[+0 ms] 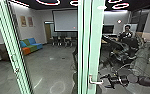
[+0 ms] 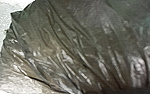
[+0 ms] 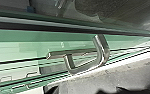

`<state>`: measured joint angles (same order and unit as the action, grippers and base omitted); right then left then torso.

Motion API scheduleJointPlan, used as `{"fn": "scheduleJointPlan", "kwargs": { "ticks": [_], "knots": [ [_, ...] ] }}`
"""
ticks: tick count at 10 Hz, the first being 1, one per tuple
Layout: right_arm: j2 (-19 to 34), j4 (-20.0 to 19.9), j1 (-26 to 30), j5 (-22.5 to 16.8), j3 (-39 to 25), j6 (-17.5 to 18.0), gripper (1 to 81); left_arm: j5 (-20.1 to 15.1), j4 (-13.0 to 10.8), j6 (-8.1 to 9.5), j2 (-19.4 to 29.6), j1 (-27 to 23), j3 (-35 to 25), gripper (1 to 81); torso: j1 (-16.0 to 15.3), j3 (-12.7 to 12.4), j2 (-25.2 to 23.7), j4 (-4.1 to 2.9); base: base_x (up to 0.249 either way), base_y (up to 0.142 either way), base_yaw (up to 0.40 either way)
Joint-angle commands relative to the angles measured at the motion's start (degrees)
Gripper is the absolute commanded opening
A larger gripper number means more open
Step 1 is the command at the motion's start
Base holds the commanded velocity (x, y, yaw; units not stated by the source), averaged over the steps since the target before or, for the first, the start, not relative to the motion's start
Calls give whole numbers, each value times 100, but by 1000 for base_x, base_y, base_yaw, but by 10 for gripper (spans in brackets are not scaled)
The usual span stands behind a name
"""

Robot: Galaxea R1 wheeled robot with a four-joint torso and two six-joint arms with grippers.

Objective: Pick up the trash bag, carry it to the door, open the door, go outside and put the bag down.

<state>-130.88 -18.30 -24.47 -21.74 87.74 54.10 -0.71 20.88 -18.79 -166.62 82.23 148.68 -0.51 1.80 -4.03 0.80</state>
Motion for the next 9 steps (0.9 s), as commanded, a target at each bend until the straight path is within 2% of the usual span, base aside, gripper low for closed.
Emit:
{"fn": "scheduleJointPlan", "kwargs": {
  "ticks": [1, 3, 5, 6, 9],
  "knots": [
    [77, 28, 842, -164, 67, 39, 811, -307, 47, -2, -21, -404, 91, 10, 0, 0, 0, 0, 0, 0, 0],
    [-37, 28, 842, -173, 250, 39, 811, -307, 47, -2, -30, -404, 153, 10, 0, 0, 0, 0, 0, 0, 0],
    [-282, 28, 824, -216, 532, 48, 811, -316, 47, -2, -21, -404, 153, 10, 0, 2, 0, 0, 0, 0, 0],
    [-424, 19, 815, -393, 682, 48, 811, -316, 56, -2, 6, -404, 179, 10, 0, 2, 0, 0, 0, 0, 0],
    [-811, 28, 684, -419, 1095, 48, 811, -334, 118, -2, -12, -404, 250, 10, 0, 2, 0, 0, 0, 0, 0]
  ]
}}
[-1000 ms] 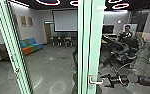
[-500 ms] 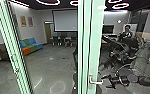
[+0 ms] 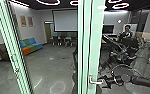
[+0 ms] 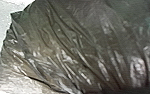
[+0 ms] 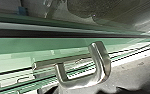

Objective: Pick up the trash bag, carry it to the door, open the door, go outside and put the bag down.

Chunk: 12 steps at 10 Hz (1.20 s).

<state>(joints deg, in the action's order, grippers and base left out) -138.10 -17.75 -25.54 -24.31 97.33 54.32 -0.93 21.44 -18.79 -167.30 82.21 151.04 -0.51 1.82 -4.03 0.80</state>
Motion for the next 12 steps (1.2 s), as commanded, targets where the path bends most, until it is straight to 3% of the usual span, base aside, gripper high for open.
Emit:
{"fn": "scheduleJointPlan", "kwargs": {
  "ticks": [1, 6, 12],
  "knots": [
    [-125, -36, 756, -162, 206, 26, 811, -312, 62, -2, 56, -403, 13, 10, 0, 0, 0, 0, 0, 0, 0],
    [-282, -27, 1010, -171, 654, 26, 811, -320, 62, -2, 83, -403, 13, 10, -2, 0, 2, 0, 0, 0, 0],
    [-1038, -18, 712, -180, 1331, 8, 811, -312, 79, -2, 74, -368, 13, 10, -5, 0, 2, 0, 0, 0, 0]
  ]
}}
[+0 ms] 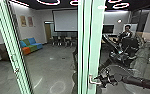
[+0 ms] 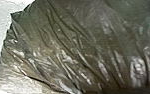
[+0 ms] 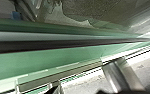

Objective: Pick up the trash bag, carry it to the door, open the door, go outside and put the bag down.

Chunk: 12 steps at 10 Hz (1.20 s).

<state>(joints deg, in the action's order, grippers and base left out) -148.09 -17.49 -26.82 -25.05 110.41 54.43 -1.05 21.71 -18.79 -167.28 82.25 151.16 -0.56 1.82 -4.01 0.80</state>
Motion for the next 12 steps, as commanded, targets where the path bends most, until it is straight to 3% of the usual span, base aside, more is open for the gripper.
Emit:
{"fn": "scheduleJointPlan", "kwargs": {
  "ticks": [1, 7, 9, 12],
  "knots": [
    [-57, -61, 761, -105, -11, -3, 811, -299, 52, -2, 71, -372, 1, 10, 0, 0, 0, 0, 0, 0, 0],
    [-12, -88, 305, 9, -346, 6, 811, -299, 35, -2, 36, -372, 1, 10, -2, 0, 0, 0, 0, 0, 0],
    [-56, -70, -38, 211, -425, -11, 811, -299, 17, -2, 27, -372, 9, 10, -2, 0, 0, 0, 0, 0, 0],
    [-231, 192, -443, 351, -381, -29, 811, -299, 17, -2, 27, -372, 1, 10, 0, 0, -2, 0, 0, 0, 0]
  ]
}}
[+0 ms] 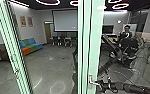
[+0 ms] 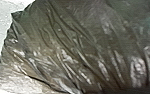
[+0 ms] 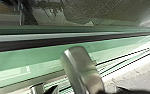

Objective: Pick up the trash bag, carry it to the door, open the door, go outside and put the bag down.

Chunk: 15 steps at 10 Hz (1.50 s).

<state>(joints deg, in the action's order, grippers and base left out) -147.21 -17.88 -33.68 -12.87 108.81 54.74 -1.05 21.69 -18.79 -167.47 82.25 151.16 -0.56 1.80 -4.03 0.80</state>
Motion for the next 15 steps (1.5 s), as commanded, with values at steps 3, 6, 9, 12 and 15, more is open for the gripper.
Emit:
{"fn": "scheduleJointPlan", "kwargs": {
  "ticks": [3, 6, 9, 12, 15],
  "knots": [
    [-706, 672, -266, -857, 198, -68, 811, -308, 20, -2, 12, -372, 45, 10, 5, -2, 0, 0, 0, 0, 0],
    [-935, 681, -609, -857, 666, -86, 811, -308, 20, -2, -32, -372, 115, 10, 13, -9, -5, 0, 0, 0, 0],
    [-874, 690, -522, -1332, 553, -68, 811, -308, 37, -2, -58, -372, 115, 10, 13, -11, -5, 0, 0, 0, 0],
    [-1172, 874, -548, -1376, 920, -86, 811, -317, 46, 6, -58, -372, 124, 10, 13, -11, -5, 0, 0, 0, 0],
    [-1182, 927, -566, -1420, 956, -95, 811, -326, 37, 6, -50, -372, 116, 10, 13, -13, -5, 0, 0, 0, 0]
  ]
}}
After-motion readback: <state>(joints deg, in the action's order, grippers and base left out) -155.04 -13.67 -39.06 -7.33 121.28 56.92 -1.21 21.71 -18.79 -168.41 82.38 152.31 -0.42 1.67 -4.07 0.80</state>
